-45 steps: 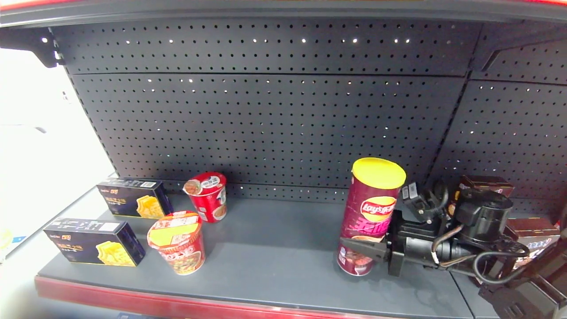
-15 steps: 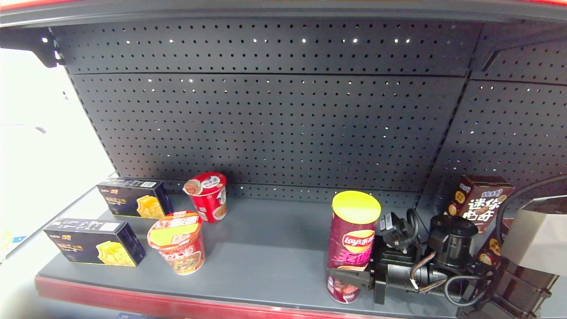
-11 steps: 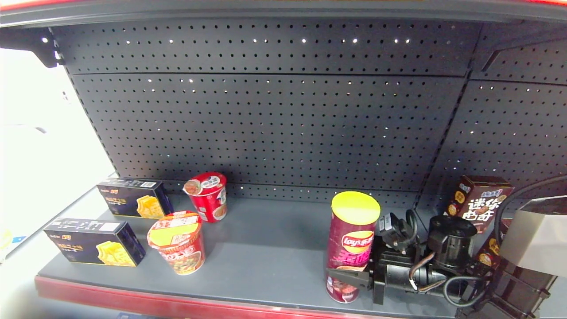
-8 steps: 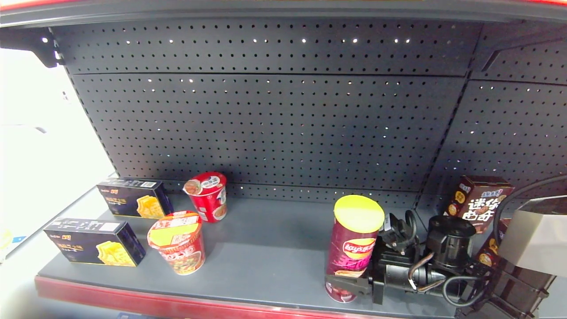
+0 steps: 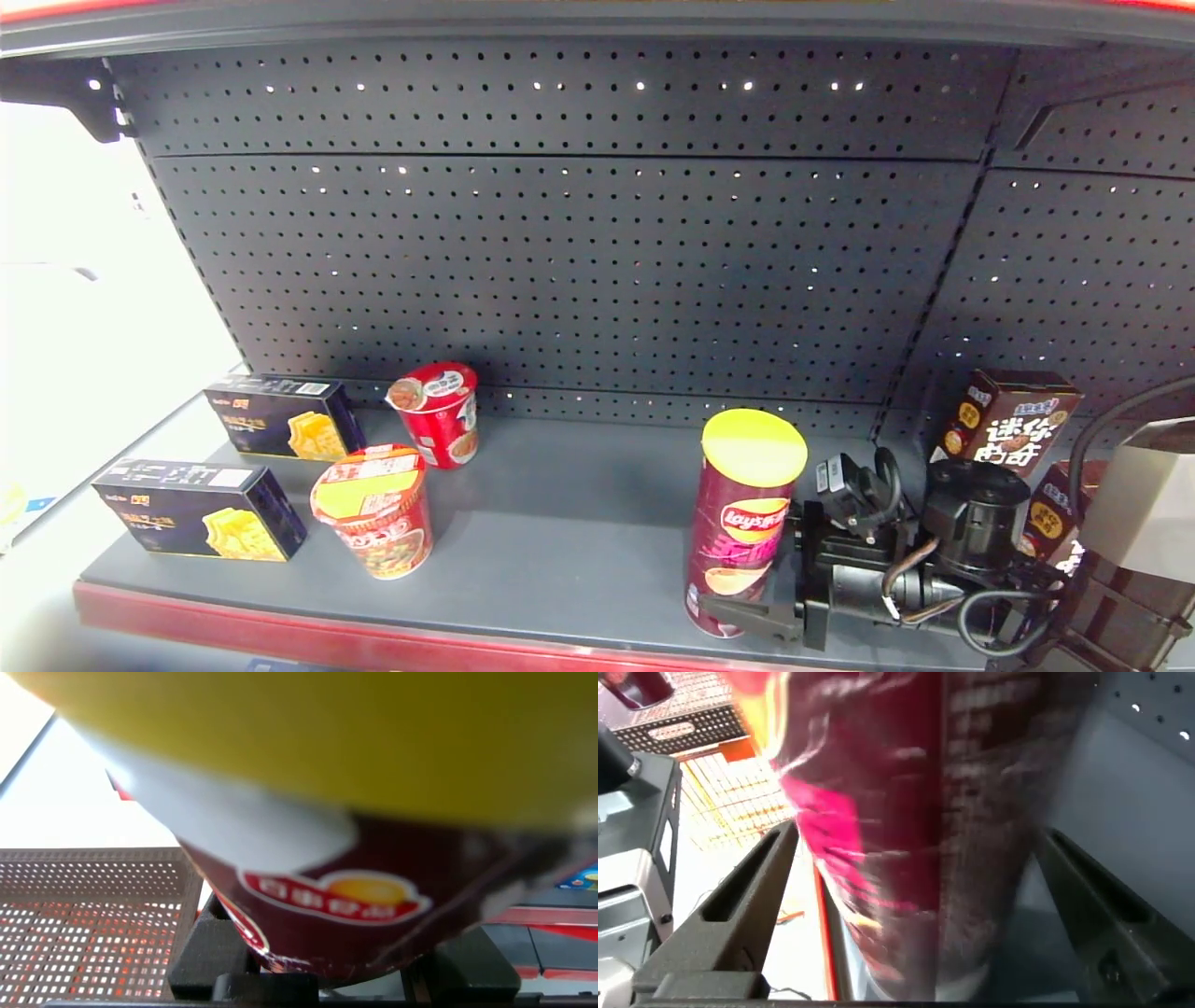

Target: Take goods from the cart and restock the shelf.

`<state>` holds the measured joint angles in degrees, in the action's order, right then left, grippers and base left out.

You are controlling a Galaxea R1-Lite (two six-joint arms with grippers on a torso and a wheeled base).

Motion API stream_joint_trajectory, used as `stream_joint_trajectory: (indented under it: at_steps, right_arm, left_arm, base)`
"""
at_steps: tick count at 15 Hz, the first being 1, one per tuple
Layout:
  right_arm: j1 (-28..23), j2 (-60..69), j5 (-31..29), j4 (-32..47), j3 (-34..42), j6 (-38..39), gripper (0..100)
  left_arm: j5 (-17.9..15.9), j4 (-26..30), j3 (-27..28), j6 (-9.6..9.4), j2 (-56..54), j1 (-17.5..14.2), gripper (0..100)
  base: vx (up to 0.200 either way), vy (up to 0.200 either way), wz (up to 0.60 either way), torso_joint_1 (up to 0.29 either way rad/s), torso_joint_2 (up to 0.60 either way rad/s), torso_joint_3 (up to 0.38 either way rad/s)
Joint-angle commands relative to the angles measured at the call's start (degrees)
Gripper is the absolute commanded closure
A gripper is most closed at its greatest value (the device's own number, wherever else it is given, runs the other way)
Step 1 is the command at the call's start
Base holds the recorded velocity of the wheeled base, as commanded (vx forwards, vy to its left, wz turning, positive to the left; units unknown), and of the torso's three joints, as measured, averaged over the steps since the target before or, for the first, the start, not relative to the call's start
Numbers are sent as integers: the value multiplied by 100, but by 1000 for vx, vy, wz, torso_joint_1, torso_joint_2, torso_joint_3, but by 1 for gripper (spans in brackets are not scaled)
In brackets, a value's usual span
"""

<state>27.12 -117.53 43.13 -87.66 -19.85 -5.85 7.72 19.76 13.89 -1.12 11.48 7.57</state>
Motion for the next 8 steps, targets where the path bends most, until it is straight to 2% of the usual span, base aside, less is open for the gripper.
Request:
stream_joint_trajectory:
  at_steps: [1,4,8]
  right_arm:
    - [-137,222,11,-5,174,-100,0]
    - [-383,441,11,21,209,-197,0]
    - [-427,731,11,56,236,-206,0]
  left_arm:
    - [2,1,-9,-2,-59,-1,100]
    - [2,10,53,-2,-67,-1,100]
    - [-7,10,53,7,-67,-1,100]
  base:
    - [0,0,0,0,0,0]
    - [0,0,0,0,0,0]
    - [0,0,0,0,0,0]
